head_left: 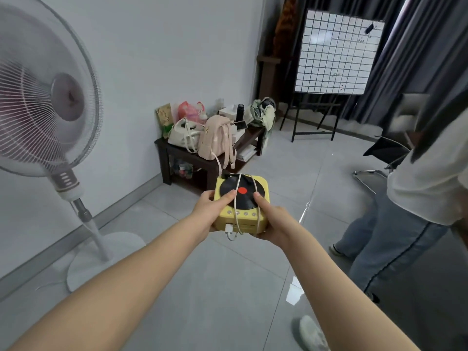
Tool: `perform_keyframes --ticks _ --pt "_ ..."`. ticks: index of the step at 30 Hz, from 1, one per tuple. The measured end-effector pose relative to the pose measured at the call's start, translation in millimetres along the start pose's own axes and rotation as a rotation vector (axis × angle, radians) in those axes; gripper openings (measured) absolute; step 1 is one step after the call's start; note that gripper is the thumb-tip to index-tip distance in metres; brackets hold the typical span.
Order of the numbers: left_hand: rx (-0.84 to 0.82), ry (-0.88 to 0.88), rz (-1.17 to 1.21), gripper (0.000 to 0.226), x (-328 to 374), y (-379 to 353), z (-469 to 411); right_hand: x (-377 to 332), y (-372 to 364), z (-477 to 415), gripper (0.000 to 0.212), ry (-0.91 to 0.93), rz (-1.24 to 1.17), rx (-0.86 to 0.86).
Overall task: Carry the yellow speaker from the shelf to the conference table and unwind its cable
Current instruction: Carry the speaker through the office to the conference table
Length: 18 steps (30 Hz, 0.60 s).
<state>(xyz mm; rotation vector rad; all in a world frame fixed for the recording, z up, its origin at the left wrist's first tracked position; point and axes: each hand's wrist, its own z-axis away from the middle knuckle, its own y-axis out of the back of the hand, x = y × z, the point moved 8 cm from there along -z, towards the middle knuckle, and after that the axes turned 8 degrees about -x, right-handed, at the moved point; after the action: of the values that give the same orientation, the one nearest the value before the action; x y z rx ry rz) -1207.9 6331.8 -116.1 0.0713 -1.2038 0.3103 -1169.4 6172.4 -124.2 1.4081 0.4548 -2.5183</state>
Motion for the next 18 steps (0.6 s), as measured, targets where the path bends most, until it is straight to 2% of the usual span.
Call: perform_keyframes --ticks 6,15,18 --pt "-0.019 -0.005 -0.013 0.065 31.5 -13.8 -82.0 -47.8 19.5 -70.1 0.064 -0.003 -0.006 0.022" --pt "-0.057 0.021 -0.031 0.069 62.5 -28.1 -170.7 -91.1 38.7 -142.8 0.063 -0.019 -0.034 0.047" --pt "-0.088 0.028 -0.034 0.064 75.1 -34.7 -210.7 -110.1 47.0 -171.7 0.06 -0.004 -0.066 0.079"
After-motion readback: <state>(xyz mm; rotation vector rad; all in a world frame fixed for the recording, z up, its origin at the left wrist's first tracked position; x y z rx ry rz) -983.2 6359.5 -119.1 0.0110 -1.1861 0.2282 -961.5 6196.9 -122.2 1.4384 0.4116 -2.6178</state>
